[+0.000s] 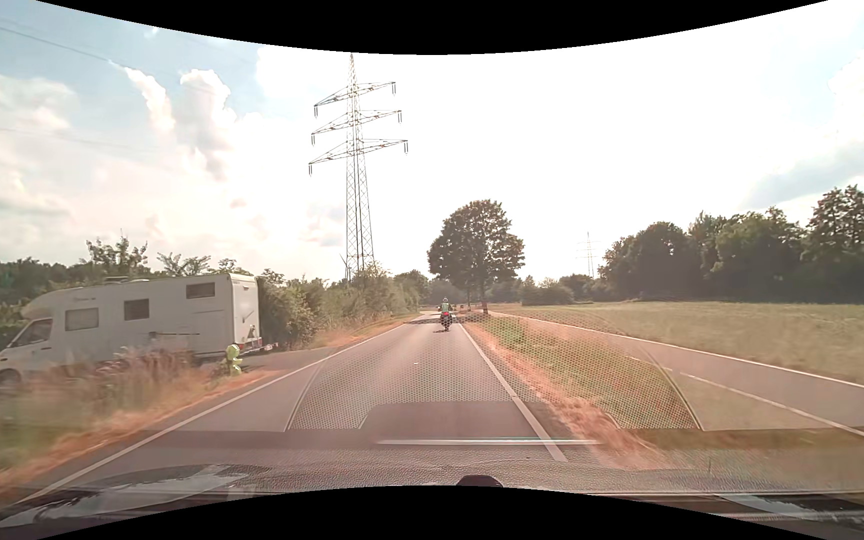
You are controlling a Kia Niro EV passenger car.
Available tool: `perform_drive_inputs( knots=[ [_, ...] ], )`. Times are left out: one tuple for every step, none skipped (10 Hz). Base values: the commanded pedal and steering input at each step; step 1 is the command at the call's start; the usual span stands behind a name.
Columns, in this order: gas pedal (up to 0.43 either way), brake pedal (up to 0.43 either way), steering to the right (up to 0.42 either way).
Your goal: Follow the waypoints while adhering to traffic rules and regulations
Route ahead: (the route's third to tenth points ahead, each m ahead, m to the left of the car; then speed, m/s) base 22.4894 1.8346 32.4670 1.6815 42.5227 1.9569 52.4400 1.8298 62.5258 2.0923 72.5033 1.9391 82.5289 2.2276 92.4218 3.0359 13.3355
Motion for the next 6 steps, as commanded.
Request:
perform_drive_inputs(
  knots=[
    [0.157, 0.0, -0.001],
    [0.157, 0.0, -0.004],
    [0.157, 0.0, -0.004],
    [0.157, 0.0, -0.004],
    [0.15, 0.0, -0.004],
    [0.15, 0.0, -0.004]
  ],
)
